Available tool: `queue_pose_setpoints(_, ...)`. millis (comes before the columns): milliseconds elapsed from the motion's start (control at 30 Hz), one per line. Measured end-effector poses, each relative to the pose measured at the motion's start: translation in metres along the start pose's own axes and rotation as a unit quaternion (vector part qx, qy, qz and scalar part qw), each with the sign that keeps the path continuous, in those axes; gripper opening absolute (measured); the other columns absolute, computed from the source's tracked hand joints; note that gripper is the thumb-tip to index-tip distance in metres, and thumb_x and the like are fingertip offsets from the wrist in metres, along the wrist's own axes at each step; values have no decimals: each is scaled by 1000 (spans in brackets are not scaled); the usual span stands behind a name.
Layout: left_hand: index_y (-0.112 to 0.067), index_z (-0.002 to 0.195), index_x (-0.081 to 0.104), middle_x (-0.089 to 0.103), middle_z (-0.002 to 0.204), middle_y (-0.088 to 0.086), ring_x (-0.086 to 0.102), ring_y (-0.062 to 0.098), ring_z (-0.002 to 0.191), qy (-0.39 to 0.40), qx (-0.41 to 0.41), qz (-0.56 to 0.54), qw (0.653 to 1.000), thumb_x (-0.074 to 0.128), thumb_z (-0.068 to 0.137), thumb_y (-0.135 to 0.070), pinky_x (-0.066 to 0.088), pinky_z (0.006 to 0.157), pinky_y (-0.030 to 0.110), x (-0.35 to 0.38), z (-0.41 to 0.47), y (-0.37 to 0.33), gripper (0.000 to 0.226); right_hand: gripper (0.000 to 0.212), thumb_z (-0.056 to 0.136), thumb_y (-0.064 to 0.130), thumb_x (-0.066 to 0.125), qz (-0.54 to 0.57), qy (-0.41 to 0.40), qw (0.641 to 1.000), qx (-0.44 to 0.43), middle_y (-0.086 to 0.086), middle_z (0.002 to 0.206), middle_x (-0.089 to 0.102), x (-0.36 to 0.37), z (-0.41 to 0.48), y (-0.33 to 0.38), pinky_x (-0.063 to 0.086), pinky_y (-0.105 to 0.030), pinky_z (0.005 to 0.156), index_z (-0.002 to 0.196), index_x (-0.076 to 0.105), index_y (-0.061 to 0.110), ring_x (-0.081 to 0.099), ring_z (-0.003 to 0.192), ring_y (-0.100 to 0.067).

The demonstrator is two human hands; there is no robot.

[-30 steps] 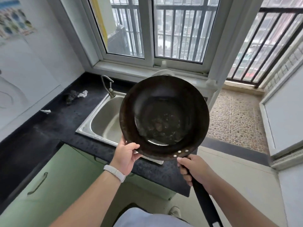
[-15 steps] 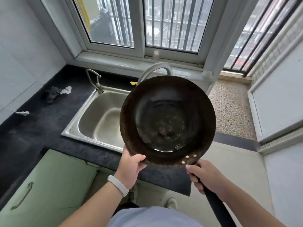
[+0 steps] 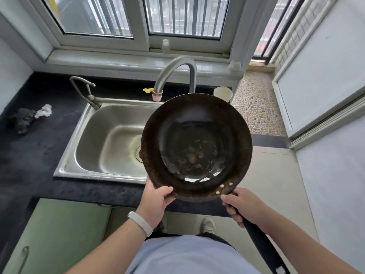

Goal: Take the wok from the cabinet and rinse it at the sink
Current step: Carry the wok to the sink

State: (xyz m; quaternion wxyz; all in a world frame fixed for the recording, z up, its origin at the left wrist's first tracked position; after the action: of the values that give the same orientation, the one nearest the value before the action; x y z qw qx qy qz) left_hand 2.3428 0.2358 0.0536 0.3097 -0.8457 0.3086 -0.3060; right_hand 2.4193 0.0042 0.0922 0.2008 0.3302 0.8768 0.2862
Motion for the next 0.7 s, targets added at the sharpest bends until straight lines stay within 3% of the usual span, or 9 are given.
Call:
queue_pose_setpoints(233,-26,129,53,71,118,5,68,28,111,-38,25,29,999,56,89,13,57,90,48,-47,6,-16,56,21,101,18,54,-12,30,999,6,-1,56,49,33,15,24,41,-26,41,83,55,7,42,43,-15)
queue_pose_setpoints(467,-28,130,51,72,116,2,69,19,106,-74,56,26,995,62,87,8,59,84,35,-95,11,-41,57,23,103,17,52,-40,63,997,8,-2,57,49,73,39,58,41,-27,41,83,55,7,42,42,-15)
queue_pose_setpoints(700,-25,126,54,71,117,4,67,21,110,-82,64,24,994,64,88,4,56,84,33,-144,28,-64,49,20,101,20,56,-58,70,996,12,-3,58,50,111,69,88,42,-29,42,86,56,7,44,44,-16)
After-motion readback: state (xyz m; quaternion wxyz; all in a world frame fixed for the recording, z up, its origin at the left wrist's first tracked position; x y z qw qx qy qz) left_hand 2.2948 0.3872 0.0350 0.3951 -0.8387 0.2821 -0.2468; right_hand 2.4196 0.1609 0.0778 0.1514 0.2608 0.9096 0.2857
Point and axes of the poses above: each hand's wrist, its own z-axis towards the middle knuckle, its own x-axis out of the palm, y = z × x, the point moved 6 cm from there along z, towards the middle knuckle
